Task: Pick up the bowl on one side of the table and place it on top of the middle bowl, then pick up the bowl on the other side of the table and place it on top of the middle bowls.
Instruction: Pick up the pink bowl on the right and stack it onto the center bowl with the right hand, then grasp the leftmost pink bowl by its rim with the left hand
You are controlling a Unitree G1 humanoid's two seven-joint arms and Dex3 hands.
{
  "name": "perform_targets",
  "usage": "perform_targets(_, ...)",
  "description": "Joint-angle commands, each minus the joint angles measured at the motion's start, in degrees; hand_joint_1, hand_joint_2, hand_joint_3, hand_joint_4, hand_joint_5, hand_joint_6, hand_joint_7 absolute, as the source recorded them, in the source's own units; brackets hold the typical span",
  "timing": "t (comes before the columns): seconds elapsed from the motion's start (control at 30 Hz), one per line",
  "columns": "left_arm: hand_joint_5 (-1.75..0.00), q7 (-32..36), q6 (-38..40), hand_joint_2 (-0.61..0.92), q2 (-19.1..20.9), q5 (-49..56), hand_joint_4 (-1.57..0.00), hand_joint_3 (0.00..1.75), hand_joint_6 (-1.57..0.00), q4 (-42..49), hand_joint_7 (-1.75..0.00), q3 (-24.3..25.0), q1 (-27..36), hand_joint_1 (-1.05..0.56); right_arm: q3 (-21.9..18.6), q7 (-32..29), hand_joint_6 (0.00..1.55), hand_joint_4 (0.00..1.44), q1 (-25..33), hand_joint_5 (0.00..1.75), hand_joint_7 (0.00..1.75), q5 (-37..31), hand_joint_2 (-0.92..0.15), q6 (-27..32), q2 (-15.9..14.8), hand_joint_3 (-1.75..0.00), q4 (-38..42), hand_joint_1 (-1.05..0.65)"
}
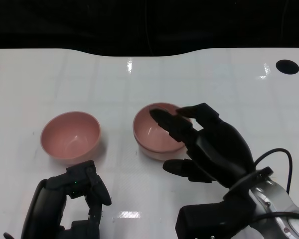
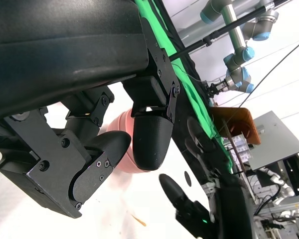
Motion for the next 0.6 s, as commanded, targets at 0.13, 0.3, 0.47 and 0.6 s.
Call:
perform_targets(0.13, -1.73, 0.2, -0.2, 0.27, 0.5, -0.8, -0.89, 1.54, -0.87, 0.6, -1.5, 0.6, -0.6, -0.06, -4.2, 0.0, 0.62, 0.3, 4.9, 1.05, 0.33, 5.6, -0.91, -2.9, -1.4, -0.06, -5.2, -0.36)
perform_targets(0.3, -1.72, 0.4, -0.4, 0.28, 0.7, -0.9, -0.88, 1.54, -0.87, 0.7, -1.5, 0.9, -0.8, -0.07, -7.9, 0.4, 0.71, 0.46, 10.6, 1.17, 0.47, 12.7, -0.92, -9.0, -3.0, -0.05, -9.2, -0.28)
perform_targets(0.47, -1.71, 0.5, 0.0, 0.29, 0.5, -1.1, -0.88, 1.52, -0.86, 0.5, -1.49, 1.2, -0.8, -0.07, -11.6, 0.5, 0.74, 0.62, 16.1, 1.33, 0.71, 17.3, -0.9, -14.9, -4.5, -0.07, -11.5, -0.21)
perform_targets(0.6, -1.69, 0.8, 0.0, 0.31, 0.4, -1.4, -0.87, 1.48, -0.85, 0.4, -1.46, 1.9, -0.6, -0.07, -13.8, 1.0, 0.79, 0.68, 19.6, 1.35, 0.77, 20.8, -0.75, -18.6, -4.8, -0.43, -11.8, -0.14)
